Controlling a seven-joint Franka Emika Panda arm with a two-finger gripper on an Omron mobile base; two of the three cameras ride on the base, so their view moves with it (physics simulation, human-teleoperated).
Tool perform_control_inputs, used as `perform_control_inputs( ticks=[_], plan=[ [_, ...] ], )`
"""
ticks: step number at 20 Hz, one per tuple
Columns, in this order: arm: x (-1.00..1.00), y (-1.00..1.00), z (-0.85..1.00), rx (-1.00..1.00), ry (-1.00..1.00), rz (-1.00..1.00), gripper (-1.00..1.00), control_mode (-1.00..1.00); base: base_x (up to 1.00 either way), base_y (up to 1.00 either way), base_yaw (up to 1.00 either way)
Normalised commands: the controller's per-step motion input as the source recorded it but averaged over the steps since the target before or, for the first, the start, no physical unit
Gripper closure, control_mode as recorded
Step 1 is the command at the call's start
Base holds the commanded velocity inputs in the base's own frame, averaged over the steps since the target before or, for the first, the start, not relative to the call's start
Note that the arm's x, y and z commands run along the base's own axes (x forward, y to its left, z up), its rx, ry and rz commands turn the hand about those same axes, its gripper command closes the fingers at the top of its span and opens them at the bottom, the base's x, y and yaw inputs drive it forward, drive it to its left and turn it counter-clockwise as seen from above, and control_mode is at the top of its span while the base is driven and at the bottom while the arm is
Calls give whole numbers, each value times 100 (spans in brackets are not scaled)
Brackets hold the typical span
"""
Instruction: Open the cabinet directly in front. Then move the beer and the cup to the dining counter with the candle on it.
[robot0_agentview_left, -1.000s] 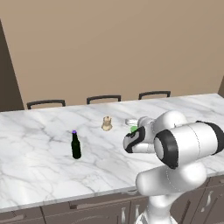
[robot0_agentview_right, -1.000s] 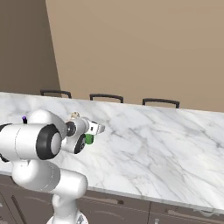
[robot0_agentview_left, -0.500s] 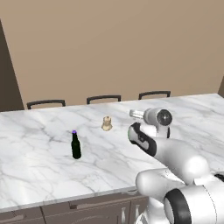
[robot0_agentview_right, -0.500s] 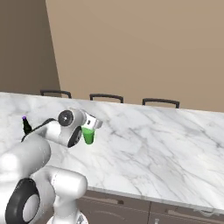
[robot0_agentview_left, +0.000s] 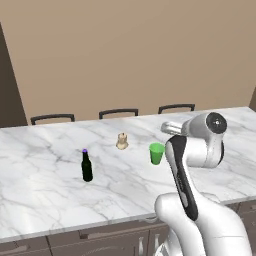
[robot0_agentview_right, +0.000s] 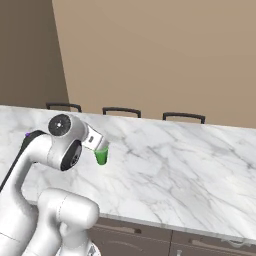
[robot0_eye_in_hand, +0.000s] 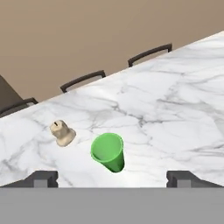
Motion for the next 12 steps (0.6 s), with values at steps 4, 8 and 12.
perform_control_inputs(
  ticks=[4, 8, 12],
  plan=[
    [-100, 0, -2, 0, -10, 0, -100, -100, 0, 0, 0],
    [-100, 18, -33, 0, -15, 0, -100, -100, 0, 0, 0],
    [-97, -1, -26, 1, -31, -12, -100, -100, 0, 0, 0]
  ],
)
